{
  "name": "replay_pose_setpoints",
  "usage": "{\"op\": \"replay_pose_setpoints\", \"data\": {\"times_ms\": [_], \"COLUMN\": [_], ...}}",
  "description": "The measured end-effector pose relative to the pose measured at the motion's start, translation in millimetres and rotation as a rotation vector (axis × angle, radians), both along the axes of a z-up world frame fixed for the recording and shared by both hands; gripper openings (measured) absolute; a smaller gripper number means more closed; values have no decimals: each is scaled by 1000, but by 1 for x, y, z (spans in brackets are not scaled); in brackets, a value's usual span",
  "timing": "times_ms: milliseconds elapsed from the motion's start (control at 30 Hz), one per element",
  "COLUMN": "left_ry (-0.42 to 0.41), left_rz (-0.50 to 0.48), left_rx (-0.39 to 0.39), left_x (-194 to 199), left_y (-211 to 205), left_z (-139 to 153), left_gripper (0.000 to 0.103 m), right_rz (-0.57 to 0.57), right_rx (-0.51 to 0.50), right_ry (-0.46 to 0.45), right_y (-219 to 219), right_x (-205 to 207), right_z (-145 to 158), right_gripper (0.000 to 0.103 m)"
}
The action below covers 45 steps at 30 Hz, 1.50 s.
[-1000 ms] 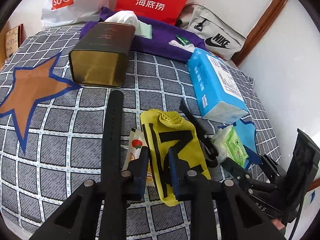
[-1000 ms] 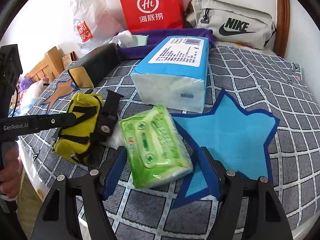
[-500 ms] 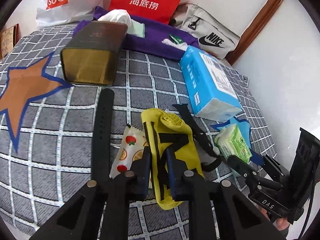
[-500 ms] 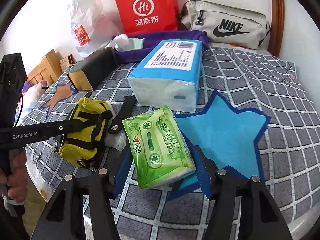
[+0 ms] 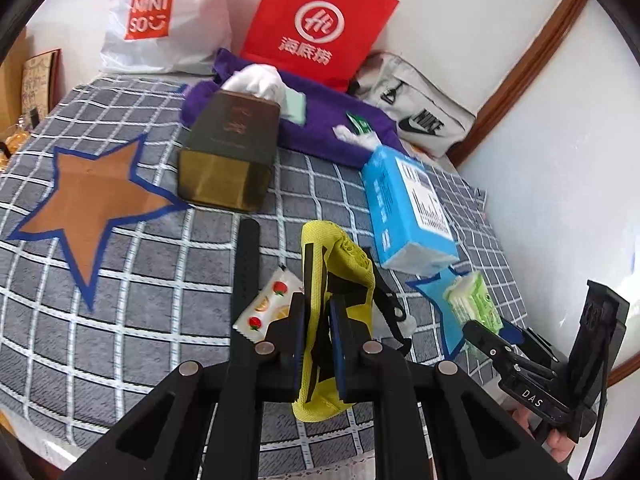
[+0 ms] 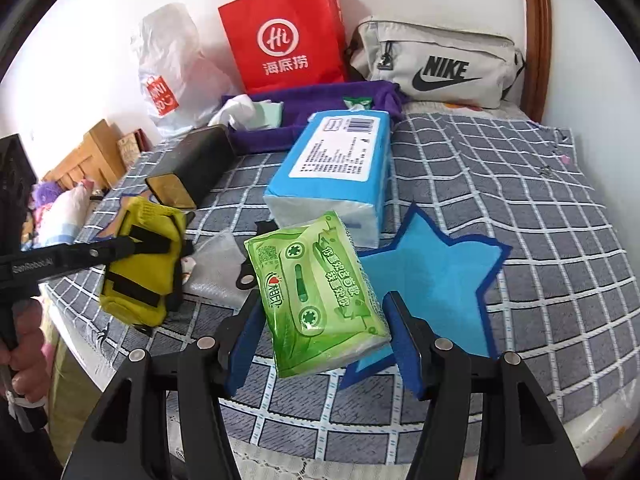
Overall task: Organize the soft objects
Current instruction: 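Carry the green pack with the right tool while the left tool carries the pouch toward the towel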
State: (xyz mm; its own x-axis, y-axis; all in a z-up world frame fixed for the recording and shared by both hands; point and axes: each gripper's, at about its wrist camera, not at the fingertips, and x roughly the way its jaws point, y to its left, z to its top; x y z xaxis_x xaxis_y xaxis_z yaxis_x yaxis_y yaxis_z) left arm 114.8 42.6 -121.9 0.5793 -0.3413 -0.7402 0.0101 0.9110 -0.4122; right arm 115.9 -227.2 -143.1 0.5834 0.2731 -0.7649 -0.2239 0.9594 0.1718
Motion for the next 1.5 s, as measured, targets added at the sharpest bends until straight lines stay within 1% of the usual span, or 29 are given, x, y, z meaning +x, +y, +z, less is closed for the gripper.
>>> {"op": "replay_pose_setpoints", "data": {"times_ms": [67,367,800,1133,1333,1500], "left_ry": [-10,-44,-98,-129,-154,-159], "left_rz": [15,72,117,128,124,119], "left_rx": [-7,6,0,0,-12,4], "left_x": [-2,-6,4,23,37,50], "left_y": [6,25,42,48,51,50], "left_z": [5,25,51,68,76,78], "left_gripper": [12,12,12,12,12,12], "right_rz": [-6,-19,0,4,-2,-4], "right_rx": [1,38,32,28,16,9], "right_ry": [-7,-24,-78,-131,-155,-171], "right_y": [-2,-10,-2,2,4,6], "right_x": [-1,3,15,31,41,50], "right_z": [4,28,60,83,90,94], "right_gripper": [59,59,59,59,59,59]}}
